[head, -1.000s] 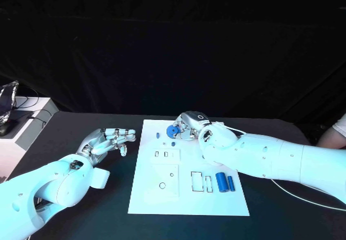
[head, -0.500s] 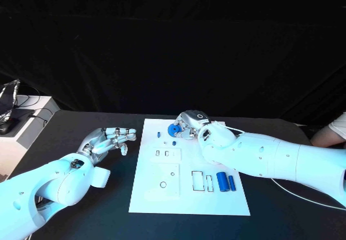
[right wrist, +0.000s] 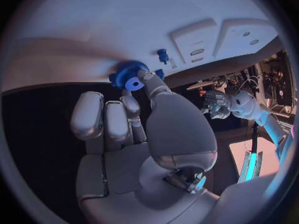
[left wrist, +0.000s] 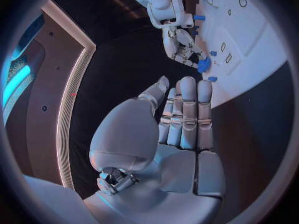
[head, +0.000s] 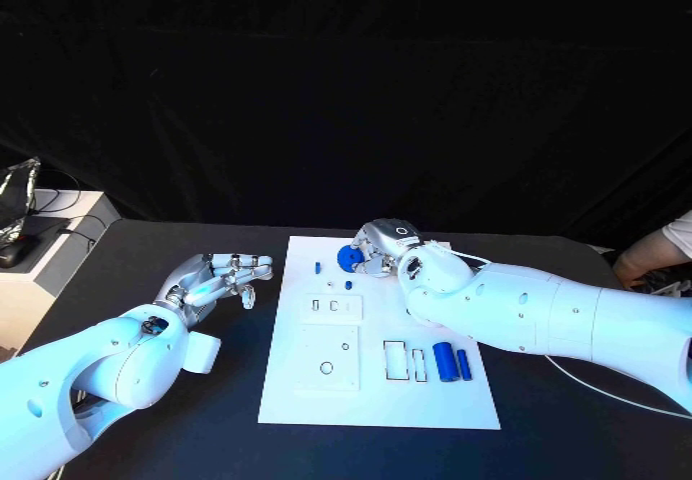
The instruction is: Assemble the parts on the task board
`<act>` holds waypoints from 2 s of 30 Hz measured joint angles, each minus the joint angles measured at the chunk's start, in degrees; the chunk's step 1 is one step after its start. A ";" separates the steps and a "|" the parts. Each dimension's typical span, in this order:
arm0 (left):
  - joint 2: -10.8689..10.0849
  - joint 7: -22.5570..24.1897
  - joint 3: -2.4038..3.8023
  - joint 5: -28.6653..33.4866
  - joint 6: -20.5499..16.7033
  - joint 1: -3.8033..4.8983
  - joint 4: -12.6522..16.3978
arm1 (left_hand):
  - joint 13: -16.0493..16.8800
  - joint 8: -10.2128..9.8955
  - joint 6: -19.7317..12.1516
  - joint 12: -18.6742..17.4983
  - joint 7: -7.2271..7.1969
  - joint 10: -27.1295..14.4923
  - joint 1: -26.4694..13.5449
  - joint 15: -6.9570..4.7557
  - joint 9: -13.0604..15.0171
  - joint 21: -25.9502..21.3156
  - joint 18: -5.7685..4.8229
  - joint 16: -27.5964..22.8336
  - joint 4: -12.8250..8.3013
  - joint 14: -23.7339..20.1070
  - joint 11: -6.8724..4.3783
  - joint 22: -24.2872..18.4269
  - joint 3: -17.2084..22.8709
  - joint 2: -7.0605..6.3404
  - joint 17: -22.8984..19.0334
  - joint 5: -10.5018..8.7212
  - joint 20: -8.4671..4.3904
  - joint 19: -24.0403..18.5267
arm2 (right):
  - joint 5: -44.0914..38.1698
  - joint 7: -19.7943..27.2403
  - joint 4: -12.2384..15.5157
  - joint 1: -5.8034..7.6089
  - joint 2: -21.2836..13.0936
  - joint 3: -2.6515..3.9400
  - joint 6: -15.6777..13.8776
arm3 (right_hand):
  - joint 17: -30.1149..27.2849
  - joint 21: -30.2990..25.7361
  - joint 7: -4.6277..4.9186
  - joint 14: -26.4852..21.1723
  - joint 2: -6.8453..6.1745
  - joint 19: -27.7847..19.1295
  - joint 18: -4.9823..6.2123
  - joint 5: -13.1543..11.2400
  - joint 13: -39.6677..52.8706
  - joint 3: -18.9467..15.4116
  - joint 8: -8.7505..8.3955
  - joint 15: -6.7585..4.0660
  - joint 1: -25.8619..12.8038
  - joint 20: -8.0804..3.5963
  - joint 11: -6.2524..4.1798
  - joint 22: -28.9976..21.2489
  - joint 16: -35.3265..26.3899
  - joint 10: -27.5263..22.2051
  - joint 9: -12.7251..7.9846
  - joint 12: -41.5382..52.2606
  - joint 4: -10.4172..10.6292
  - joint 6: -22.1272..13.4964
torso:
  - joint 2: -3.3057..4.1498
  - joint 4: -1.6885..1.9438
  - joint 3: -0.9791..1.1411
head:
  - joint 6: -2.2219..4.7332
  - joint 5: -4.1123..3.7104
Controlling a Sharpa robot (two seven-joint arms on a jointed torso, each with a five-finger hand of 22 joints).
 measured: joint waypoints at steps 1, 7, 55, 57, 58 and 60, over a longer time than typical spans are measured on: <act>0.00 0.00 0.00 0.00 0.00 0.00 0.00 | 0.00 0.00 0.00 0.00 0.00 0.00 0.00 0.00 0.00 0.00 -0.01 0.00 0.00 0.00 0.00 0.00 0.00 0.00 0.00 0.00 0.00 0.00 | 0.00 0.00 -0.03 -0.01 0.02 0.00 0.04 | 0.00 0.00 0.11 0.00 -0.49 0.00 0.00 -0.22 -0.14 -0.10 0.00 0.00 -0.10 0.00 0.00 0.00 0.00 0.00 0.11 -0.23 0.11 -0.29 | 0.00 -0.01 0.00 | 0.00 0.00; -0.05 -0.01 0.00 0.00 0.01 0.00 0.02 | 0.00 0.00 0.00 0.00 0.00 0.00 0.00 0.00 0.00 0.00 0.00 0.00 0.00 0.00 0.00 0.00 0.00 0.00 0.00 0.00 0.00 0.00 | 0.31 0.09 -0.11 0.00 0.14 0.00 0.31 | 0.51 0.00 0.24 -0.02 -3.36 0.00 -0.03 -7.78 -1.02 -1.71 0.47 -0.01 -1.08 0.00 0.73 -0.01 0.00 -0.74 0.13 -1.06 4.99 -3.00 | 0.00 0.03 -0.02 | -0.07 0.00; -0.23 -0.32 0.00 -0.16 0.15 -0.01 -0.46 | -0.04 0.00 0.00 0.00 0.00 0.00 0.00 0.00 0.00 -0.23 0.00 0.22 -0.16 0.00 0.00 0.31 0.48 0.01 0.00 0.00 -0.22 0.22 | 6.13 2.97 3.09 0.00 -4.36 0.00 2.09 | 1.46 0.76 0.70 0.17 -0.92 -0.27 -0.11 0.94 -1.04 17.39 0.12 -0.03 -8.86 0.24 0.50 -0.04 -0.26 -0.92 -0.08 -0.78 5.30 -2.51 | -0.08 0.03 -0.02 | -0.35 0.10; -0.21 -0.32 0.00 -0.16 0.15 -0.01 -0.53 | -0.04 0.00 0.00 0.00 0.00 -0.02 0.00 0.06 0.00 -0.23 0.01 0.22 -0.16 -0.06 0.02 0.33 0.48 0.00 -0.05 0.00 -0.21 0.22 | 7.51 4.32 3.81 0.00 -5.37 0.02 0.33 | 0.95 -0.10 1.02 0.17 -2.00 -0.27 -0.12 0.54 -1.63 13.27 0.12 -0.03 -7.77 0.25 0.62 -0.04 -0.82 -1.04 -0.08 -1.60 5.04 -2.83 | -0.08 -0.01 -0.02 | -0.27 0.16; -0.20 -0.31 0.00 -0.17 0.14 -0.01 -0.63 | -0.04 0.00 0.00 0.00 0.00 -0.26 -0.01 0.15 0.00 -0.49 0.01 0.22 -0.16 -0.44 0.01 0.31 0.48 -0.01 -0.22 0.00 -0.21 0.22 | 9.21 5.84 4.36 0.02 -6.21 0.04 -1.23 | 0.74 -0.47 1.13 0.17 -2.14 -0.27 -0.15 0.12 -1.97 10.19 0.12 -0.03 -6.63 0.25 0.84 -0.04 -1.10 -1.26 -0.08 -2.03 4.73 -3.15 | -0.09 -0.06 -0.01 | -0.23 0.18; -0.16 -0.24 0.00 -0.17 0.14 -0.02 -0.74 | -0.19 0.00 0.00 -0.47 -0.01 -0.87 -0.67 0.30 0.00 -1.13 0.00 -0.45 -0.14 -0.93 0.23 0.07 0.46 -0.27 -0.61 0.00 -0.21 0.21 | 12.50 8.53 5.24 0.11 -7.53 0.07 -3.51 | 0.55 -0.92 1.27 0.16 -1.67 -0.27 -0.21 -0.69 -2.53 4.06 0.12 -0.03 -3.60 0.25 1.10 -0.04 -1.21 -1.78 -0.08 -2.60 3.87 -3.69 | -0.11 -0.14 0.01 | -0.08 0.21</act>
